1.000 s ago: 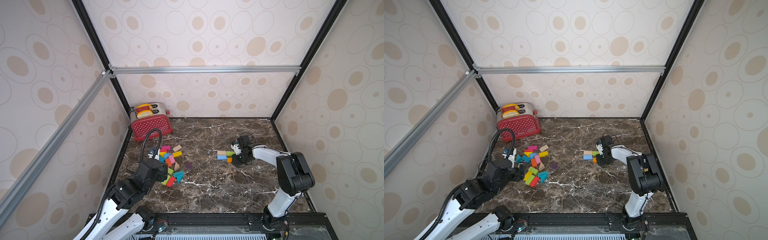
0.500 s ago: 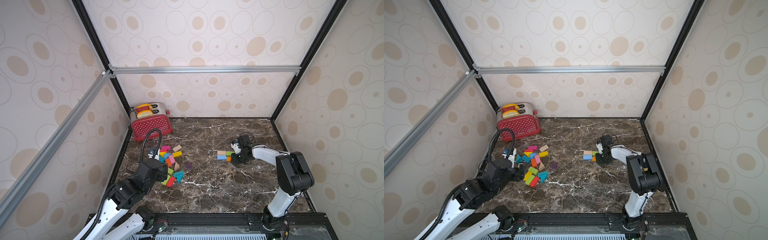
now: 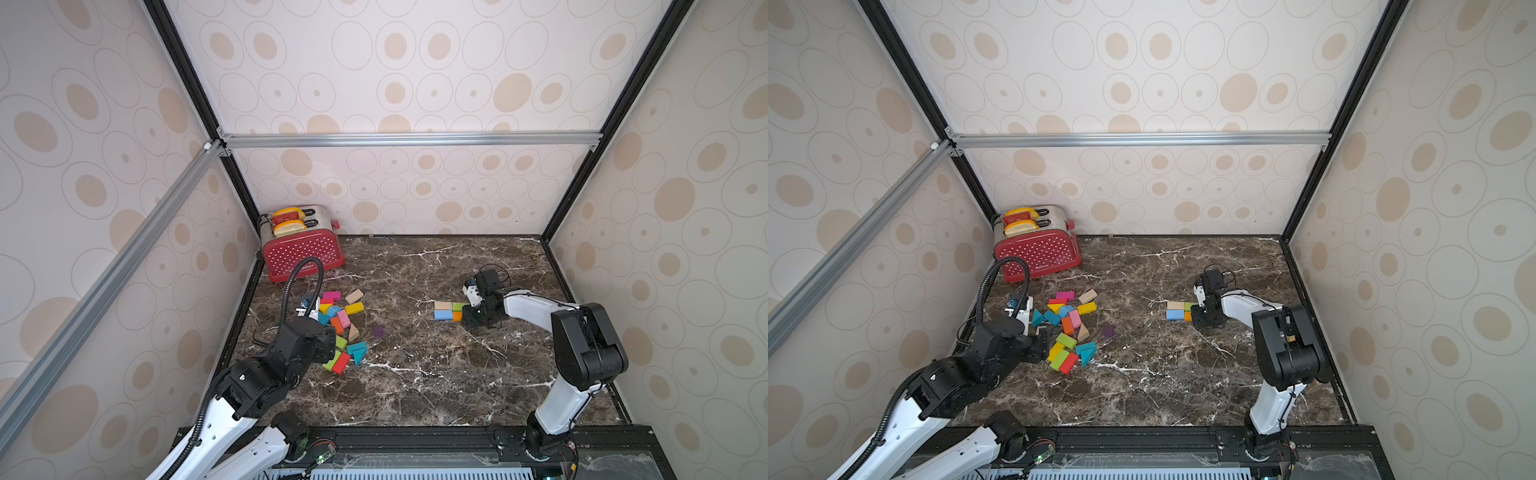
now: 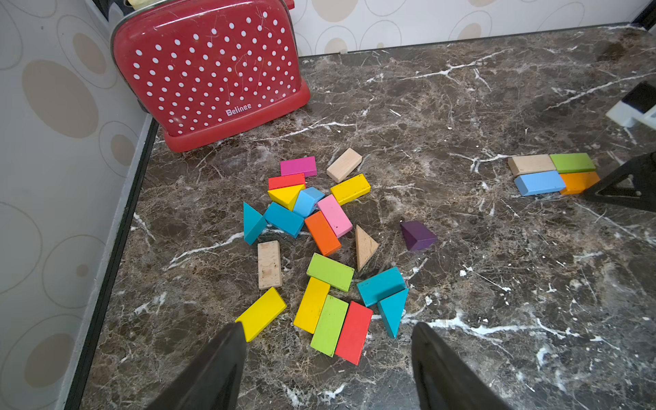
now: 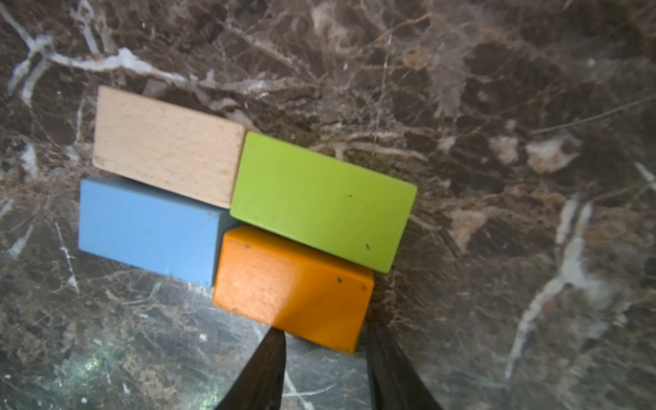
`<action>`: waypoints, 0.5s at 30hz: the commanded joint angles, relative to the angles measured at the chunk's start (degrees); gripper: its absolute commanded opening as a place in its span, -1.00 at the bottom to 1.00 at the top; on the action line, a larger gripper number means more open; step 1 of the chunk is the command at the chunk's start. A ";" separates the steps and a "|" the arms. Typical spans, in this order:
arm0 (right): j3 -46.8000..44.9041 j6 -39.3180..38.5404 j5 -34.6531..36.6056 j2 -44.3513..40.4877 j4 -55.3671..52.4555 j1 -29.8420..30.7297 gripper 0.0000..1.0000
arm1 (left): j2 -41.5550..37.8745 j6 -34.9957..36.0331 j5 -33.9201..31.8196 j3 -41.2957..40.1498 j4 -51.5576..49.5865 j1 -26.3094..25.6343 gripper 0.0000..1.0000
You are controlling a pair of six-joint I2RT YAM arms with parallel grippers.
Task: Assemble a piece of candy with building blocks
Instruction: Assemble the building block at the center of the board.
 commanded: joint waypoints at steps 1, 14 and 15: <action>-0.25 -0.42 1.78 0.86 -1.89 -0.04 -0.17 | 0.18 0.52 -0.24 0.06 0.38 0.03 0.49; -7.19 1.71 -1.76 -14.39 -1.62 1.45 -0.11 | 2.85 -4.03 -0.52 -1.39 1.81 0.05 0.48; -7.79 1.76 -2.59 -15.55 -1.24 1.69 -0.11 | 4.03 -5.32 -0.67 -1.51 2.13 -0.01 0.47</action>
